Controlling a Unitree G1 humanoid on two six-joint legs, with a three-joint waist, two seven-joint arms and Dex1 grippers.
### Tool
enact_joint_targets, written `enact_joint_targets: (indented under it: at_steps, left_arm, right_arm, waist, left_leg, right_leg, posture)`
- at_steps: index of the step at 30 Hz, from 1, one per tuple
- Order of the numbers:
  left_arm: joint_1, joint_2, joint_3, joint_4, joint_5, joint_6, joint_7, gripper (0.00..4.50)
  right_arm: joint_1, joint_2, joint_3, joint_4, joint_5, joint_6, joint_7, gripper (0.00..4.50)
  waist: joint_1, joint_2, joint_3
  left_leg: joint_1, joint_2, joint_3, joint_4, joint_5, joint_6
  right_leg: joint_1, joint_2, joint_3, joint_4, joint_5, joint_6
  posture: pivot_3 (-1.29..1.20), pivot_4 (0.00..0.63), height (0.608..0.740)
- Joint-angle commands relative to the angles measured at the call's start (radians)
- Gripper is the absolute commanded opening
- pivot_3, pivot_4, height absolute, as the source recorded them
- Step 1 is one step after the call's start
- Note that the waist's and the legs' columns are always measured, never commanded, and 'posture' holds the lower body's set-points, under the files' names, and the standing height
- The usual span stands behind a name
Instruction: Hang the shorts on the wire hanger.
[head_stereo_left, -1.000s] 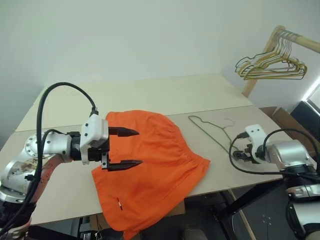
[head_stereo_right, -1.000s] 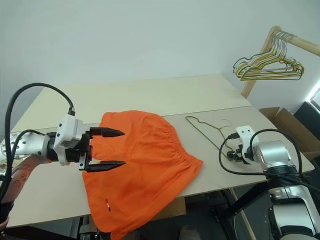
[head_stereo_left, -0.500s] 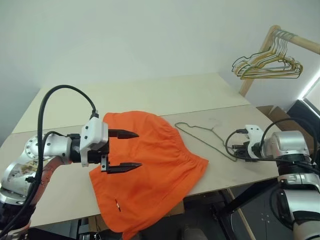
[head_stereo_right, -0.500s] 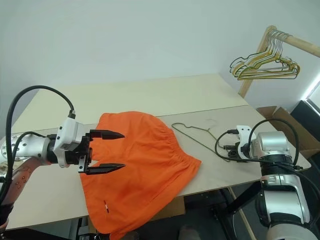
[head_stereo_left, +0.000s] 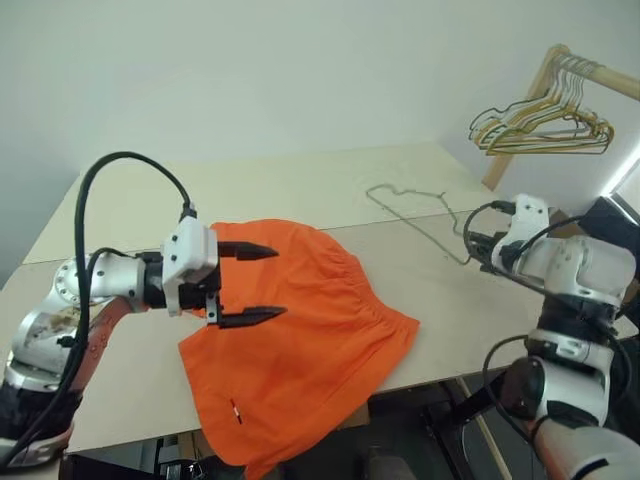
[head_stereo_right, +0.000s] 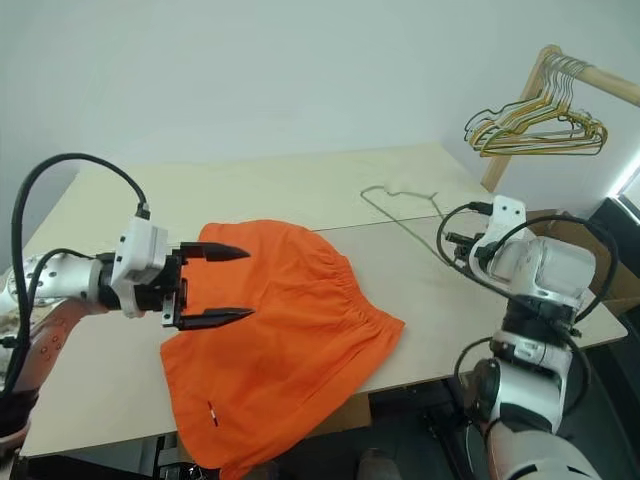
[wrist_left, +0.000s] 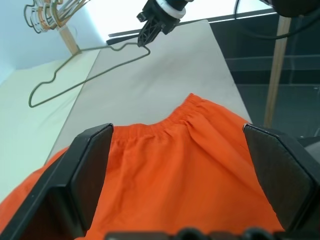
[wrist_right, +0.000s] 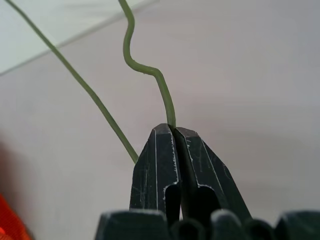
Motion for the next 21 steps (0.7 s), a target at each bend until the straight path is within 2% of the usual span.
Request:
enact_joint_targets:
  at_steps: [1,3,5,8,10,15,21]
  left_arm:
    - [-0.114,-0.024,0.006,0.095,0.03,0.005,0.051,4.5]
    - [-0.172,-0.04,0.005,0.16,0.042,0.004,0.062,4.5]
    - [-0.235,-0.062,0.0,0.237,0.068,-0.01,0.077,4.5]
    - [-0.302,-0.096,-0.015,0.333,0.128,-0.059,0.103,4.5]
    - [-0.334,-0.115,-0.021,0.38,0.151,-0.081,0.109,4.5]
    - [-0.356,-0.123,-0.038,0.443,0.177,-0.116,0.05,4.5]
    - [-0.359,-0.107,-0.107,0.505,0.204,-0.122,-0.09,4.5]
  right_arm:
    - [0.112,-0.111,0.212,-0.246,-0.021,-0.322,0.195,0.06]
    - [0.171,-0.173,0.275,-0.292,-0.054,-0.499,0.273,0.06]
    - [0.22,-0.26,0.347,-0.301,-0.143,-0.768,0.336,0.06]
    - [0.245,-0.378,0.436,-0.24,-0.315,-1.186,0.342,0.06]
    - [0.227,-0.399,0.44,-0.188,-0.342,-1.349,0.339,0.06]
    - [0.194,-0.385,0.413,-0.144,-0.298,-1.477,0.384,0.06]
    - [0.163,-0.351,0.383,-0.188,-0.201,-1.429,0.443,0.06]
  waist:
    - [0.001,0.0,0.0]
    - [0.0,0.0,0.0]
    - [-0.002,0.0,0.0]
    - [-0.004,0.0,0.0]
    - [-0.008,-0.001,0.0]
    - [-0.018,-0.001,0.0]
    - [-0.021,-0.001,0.0]
  left_leg:
    - [0.0,0.0,0.0,0.0,-0.001,0.001]
    - [0.0,-0.001,0.0,0.0,-0.003,0.006]
    - [0.001,-0.001,0.0,0.001,-0.004,0.006]
    - [0.001,-0.001,0.0,0.002,-0.004,0.006]
    - [0.001,-0.001,0.001,0.002,-0.003,0.006]
    - [0.001,0.0,0.001,0.002,0.0,0.0]
    - [0.0,0.0,0.001,0.004,0.0,0.001]
  right_leg:
    - [0.001,0.0,0.0,-0.001,0.0,0.001]
    - [0.001,0.0,0.0,-0.001,0.0,0.001]
    - [0.001,0.0,0.0,-0.001,0.0,0.002]
    - [0.001,0.0,0.0,-0.002,0.001,0.003]
    - [0.001,0.0,0.0,-0.001,0.001,0.003]
    - [0.001,0.0,0.001,-0.001,0.001,0.002]
    - [0.002,0.0,0.001,-0.001,0.001,0.002]
  posture:
    - [-0.02,0.0,0.74]
    - [-0.02,0.0,0.74]
    - [-0.02,0.0,0.74]
    - [-0.03,0.0,0.74]
    - [-0.03,0.0,0.74]
    - [-0.04,0.0,0.74]
    - [-0.04,0.0,0.74]
